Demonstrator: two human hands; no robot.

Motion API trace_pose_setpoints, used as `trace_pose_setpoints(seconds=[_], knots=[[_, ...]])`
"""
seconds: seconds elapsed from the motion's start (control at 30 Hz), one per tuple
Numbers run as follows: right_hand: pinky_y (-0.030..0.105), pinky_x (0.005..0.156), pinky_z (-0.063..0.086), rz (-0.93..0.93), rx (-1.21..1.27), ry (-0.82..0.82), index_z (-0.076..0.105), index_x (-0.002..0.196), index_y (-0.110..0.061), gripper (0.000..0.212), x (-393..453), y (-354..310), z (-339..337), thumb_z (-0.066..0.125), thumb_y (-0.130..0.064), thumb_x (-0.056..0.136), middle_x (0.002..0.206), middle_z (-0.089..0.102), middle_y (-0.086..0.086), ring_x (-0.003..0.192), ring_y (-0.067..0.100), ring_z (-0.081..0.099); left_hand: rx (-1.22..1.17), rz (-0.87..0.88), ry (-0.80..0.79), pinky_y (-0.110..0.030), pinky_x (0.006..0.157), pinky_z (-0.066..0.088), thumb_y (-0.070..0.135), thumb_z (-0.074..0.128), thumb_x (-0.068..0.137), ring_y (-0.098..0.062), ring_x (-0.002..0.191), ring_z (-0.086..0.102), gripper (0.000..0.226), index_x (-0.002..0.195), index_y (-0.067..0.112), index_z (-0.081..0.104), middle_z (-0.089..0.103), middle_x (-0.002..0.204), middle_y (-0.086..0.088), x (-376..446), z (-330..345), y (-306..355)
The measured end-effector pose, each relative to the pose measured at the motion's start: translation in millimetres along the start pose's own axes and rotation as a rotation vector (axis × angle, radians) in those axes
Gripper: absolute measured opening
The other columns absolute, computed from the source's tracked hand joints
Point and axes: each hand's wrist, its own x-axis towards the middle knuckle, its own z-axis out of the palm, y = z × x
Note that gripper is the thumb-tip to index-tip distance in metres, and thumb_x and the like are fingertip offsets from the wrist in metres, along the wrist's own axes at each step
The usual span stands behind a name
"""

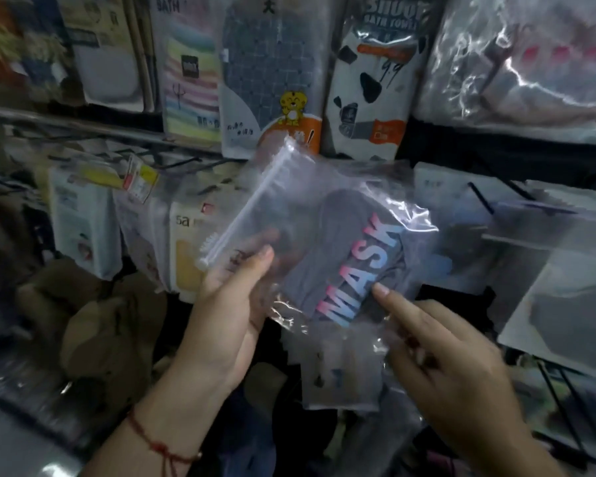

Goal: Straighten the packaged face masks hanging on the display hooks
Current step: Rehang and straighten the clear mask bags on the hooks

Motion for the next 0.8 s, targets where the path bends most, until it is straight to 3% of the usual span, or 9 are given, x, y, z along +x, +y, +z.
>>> trace_pose_setpoints(seconds=[0.07,0.2,0.27,0.33,0.4,0.47,0.57,0.67,0.8], knots=[[0.007,0.075,0.042,0.072,0.102,-0.098,0.056,0.134,-0.029,0.050,-23.3,-4.8,3.2,0.058,-0.017,0.085,0.094,0.051,-0.026,0.079,-0.012,0.050,0.070,0.003,0.040,-0.034,0.076,0.062,0.013,0.061,0.084,-0.026,0.089,0.074,0.022,0.103,0.007,0.070,0.076,0.094,-0.017,-9.7,-10.7,-8.4],[0.008,0.081,0.045,0.299,0.319,-0.214,0.071,0.112,-0.038,0.036,-65.1,-7.7,2.4,0.069,-0.021,0.081,0.100,0.070,-0.021,0.091,-0.005,0.067,0.301,-0.052,0.085,-0.037,0.073,0.056,0.017,0.077,0.072,-0.029,0.080,0.074,0.016,0.088,0.016,0.076,0.075,0.084,-0.020,-32.1,-43.4,-37.6],[0.010,0.076,0.046,0.402,0.341,-0.210,0.073,0.107,-0.038,0.027,-78.4,-3.7,2.2,0.068,-0.027,0.082,0.096,0.070,-0.019,0.089,-0.002,0.067,0.384,-0.131,0.089,-0.036,0.073,0.054,0.016,0.074,0.073,-0.023,0.072,0.073,0.012,0.085,0.015,0.076,0.075,0.078,-0.018,-43.4,-55.0,-54.3],[0.011,0.077,0.044,0.439,0.264,-0.226,0.069,0.113,-0.033,0.030,-84.9,-0.8,2.4,0.063,-0.037,0.085,0.099,0.064,-0.017,0.091,0.001,0.063,0.422,-0.212,0.075,-0.027,0.065,0.055,0.004,0.069,0.082,-0.018,0.067,0.073,0.011,0.092,0.005,0.072,0.075,0.075,-0.017,-53.8,-60.2,-69.9],[0.007,0.089,0.038,0.434,0.153,-0.318,0.061,0.126,-0.034,0.039,-88.9,2.4,3.6,0.060,-0.043,0.088,0.119,0.054,-0.021,0.111,-0.002,0.054,0.466,-0.282,0.034,-0.019,0.061,0.054,-0.003,0.064,0.088,-0.015,0.067,0.073,0.010,0.095,0.003,0.070,0.076,0.075,-0.014,-60.6,-61.8,-84.1],[0.004,0.103,0.023,0.404,0.067,-0.446,0.044,0.140,-0.042,0.052,-92.0,6.1,5.7,0.058,-0.049,0.091,0.140,0.038,-0.025,0.131,-0.009,0.033,0.510,-0.333,-0.019,-0.019,0.066,0.055,-0.004,0.065,0.088,-0.015,0.072,0.074,0.013,0.093,0.006,0.072,0.077,0.079,-0.012,-64.3,-62.1,-96.7],[0.021,0.113,0.018,0.374,0.017,-0.534,0.028,0.149,-0.043,0.065,-100.1,14.6,8.9,0.053,-0.052,0.089,0.155,0.023,-0.017,0.142,-0.001,0.018,0.563,-0.369,-0.092,-0.022,0.072,0.057,-0.004,0.068,0.086,-0.016,0.078,0.074,0.016,0.089,0.011,0.073,0.077,0.083,-0.010,-68.1,-58.2,-109.6],[0.041,0.116,0.028,0.392,-0.014,-0.542,0.031,0.150,-0.036,0.069,-111.9,22.9,4.5,0.056,-0.050,0.087,0.157,0.025,-0.007,0.146,0.016,0.021,0.595,-0.395,-0.169,-0.018,0.071,0.055,-0.001,0.070,0.082,-0.013,0.079,0.074,0.016,0.084,0.014,0.074,0.077,0.082,-0.004,-76.8,-47.5,-117.2],[0.048,0.111,0.035,0.338,-0.028,-0.504,0.041,0.146,-0.026,0.066,-126.3,35.4,-15.4,0.058,-0.048,0.086,0.148,0.036,0.000,0.140,0.023,0.031,0.599,-0.467,-0.259,-0.017,0.070,0.053,0.011,0.081,0.075,-0.012,0.082,0.073,0.010,0.081,0.018,0.076,0.077,0.083,-0.004,-96.1,-29.2,-120.8]])
